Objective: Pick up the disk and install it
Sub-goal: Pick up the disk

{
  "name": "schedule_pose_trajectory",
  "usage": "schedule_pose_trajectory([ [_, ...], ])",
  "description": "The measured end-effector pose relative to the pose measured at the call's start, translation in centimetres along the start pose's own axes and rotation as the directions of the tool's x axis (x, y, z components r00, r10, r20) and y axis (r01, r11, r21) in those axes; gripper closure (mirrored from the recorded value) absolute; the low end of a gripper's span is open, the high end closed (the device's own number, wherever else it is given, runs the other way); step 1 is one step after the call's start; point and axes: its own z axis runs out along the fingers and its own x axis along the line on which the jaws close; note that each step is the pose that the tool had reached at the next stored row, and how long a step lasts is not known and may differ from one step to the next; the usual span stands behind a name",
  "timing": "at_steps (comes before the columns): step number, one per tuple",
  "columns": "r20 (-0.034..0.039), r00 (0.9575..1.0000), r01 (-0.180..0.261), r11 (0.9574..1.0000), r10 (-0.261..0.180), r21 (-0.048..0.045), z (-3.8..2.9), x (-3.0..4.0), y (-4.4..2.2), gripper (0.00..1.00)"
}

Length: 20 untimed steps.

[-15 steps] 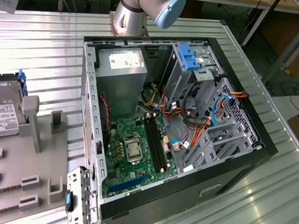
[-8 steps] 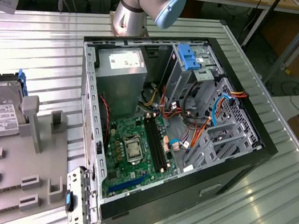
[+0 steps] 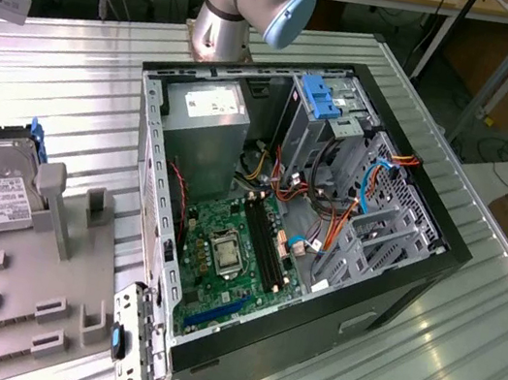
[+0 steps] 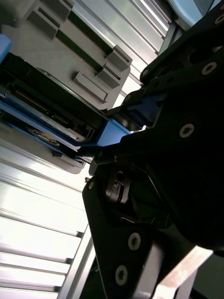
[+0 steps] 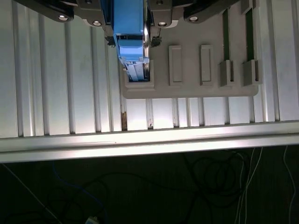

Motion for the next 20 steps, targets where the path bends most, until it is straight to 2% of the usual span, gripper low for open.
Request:
schedule_pose_trajectory([
  [14, -0.0001, 1.0000, 0.001, 1.0000, -0.001, 0.0001, 0.05, 0.00, 0.00, 0.63],
  [16, 0.0001, 0.9999, 0.017, 0.9999, -0.017, 0.0004, 0.05, 0.00, 0.00, 0.63],
  [18, 0.0003, 0.9987, 0.052, 0.9987, -0.052, 0.0010, 0.05, 0.00, 0.00, 0.63],
  [20, 0.0002, 0.9990, 0.044, 0.9990, -0.044, 0.0008, 0.09, -0.01, 0.00, 0.63],
])
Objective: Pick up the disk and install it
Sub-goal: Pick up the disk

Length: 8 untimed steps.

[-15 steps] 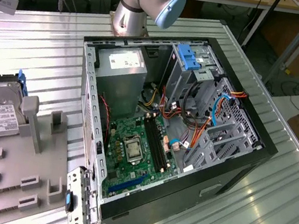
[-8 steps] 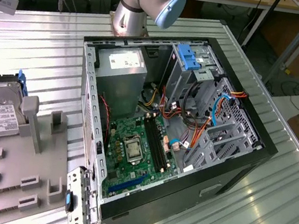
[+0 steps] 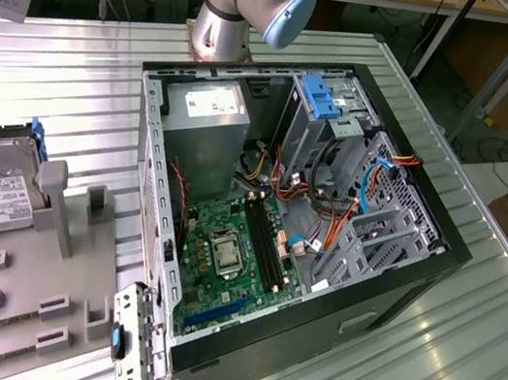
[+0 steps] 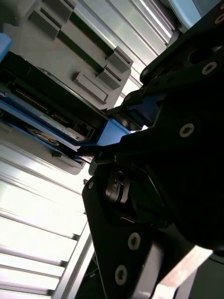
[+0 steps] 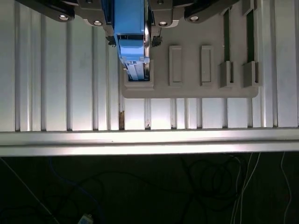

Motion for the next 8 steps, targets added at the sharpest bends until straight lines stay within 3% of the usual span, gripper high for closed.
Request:
schedule_pose_trajectory([
  [8, 0.0012, 1.0000, -0.009, 1.0000, 0.009, 0.0005, -0.23, 0.00, 0.00, 0.63],
])
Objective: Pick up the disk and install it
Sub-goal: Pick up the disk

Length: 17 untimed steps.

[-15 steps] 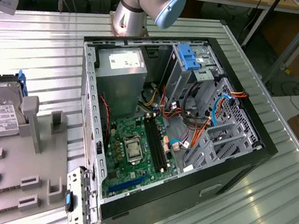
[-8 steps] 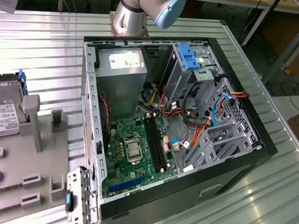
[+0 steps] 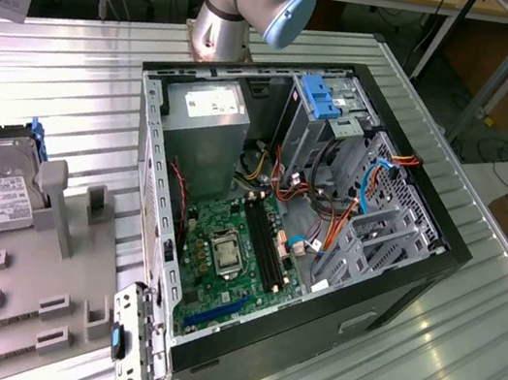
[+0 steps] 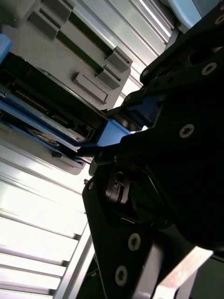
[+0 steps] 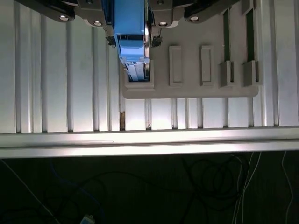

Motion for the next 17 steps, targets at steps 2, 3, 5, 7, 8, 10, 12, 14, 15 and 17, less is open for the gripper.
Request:
schedule_pose_trajectory([
  [2, 0.0001, 1.0000, 0.000, 1.0000, 0.000, -0.0006, -0.24, 0.01, 0.00, 0.63],
  [3, 0.0003, 1.0000, 0.000, 1.0000, 0.000, -0.0006, -0.35, 0.02, 0.00, 0.63],
  [5, 0.0003, 1.0000, 0.000, 1.0000, 0.000, -0.0007, -0.54, 0.02, 0.00, 0.63],
  [7, 0.0004, 1.0000, 0.000, 1.0000, 0.000, -0.0006, -0.65, 0.02, 0.00, 0.63],
  [8, 0.0003, 1.0000, 0.000, 1.0000, 0.000, -0.0008, -0.80, 0.03, -0.01, 0.63],
  [10, 0.0003, 1.0000, 0.000, 1.0000, 0.000, -0.0007, -1.13, 0.03, -0.01, 0.63],
  [12, 0.0003, 1.0000, 0.000, 1.0000, 0.000, -0.0008, -1.57, 0.05, -0.02, 0.63],
  [14, 0.0003, 1.0000, 0.000, 1.0000, 0.000, -0.0007, -1.88, 0.05, -0.02, 0.63],
  [15, 0.0002, 1.0000, 0.000, 1.0000, 0.000, -0.0007, -2.15, 0.06, -0.02, 0.63],
  [17, 0.0003, 1.0000, 0.000, 1.0000, 0.000, -0.0007, -2.61, 0.07, -0.02, 0.63],
])
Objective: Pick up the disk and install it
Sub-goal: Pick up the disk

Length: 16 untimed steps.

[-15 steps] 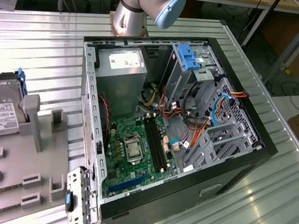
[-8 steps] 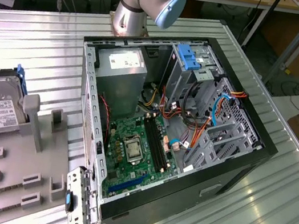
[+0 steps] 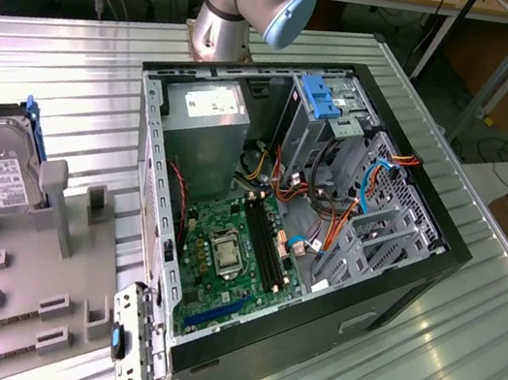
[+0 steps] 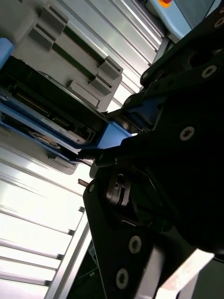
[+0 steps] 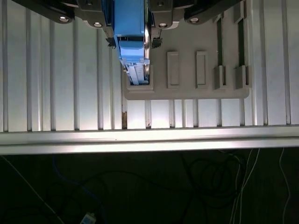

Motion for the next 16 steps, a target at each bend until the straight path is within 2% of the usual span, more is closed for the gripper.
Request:
schedule_pose_trajectory([
  [7, 0.0000, 1.0000, 0.000, 1.0000, 0.000, -0.0001, -1.13, 0.03, -0.01, 0.63],
  [12, 0.0000, 1.0000, 0.000, 1.0000, 0.000, 0.0000, -2.65, 0.07, -0.02, 0.63],
  [15, -0.0001, 1.0000, 0.000, 1.0000, 0.000, 0.0000, -3.96, 0.10, -0.03, 0.63],
  [16, 0.0000, 1.0000, 0.000, 1.0000, 0.000, 0.0001, -4.14, 0.10, -0.03, 0.63],
])
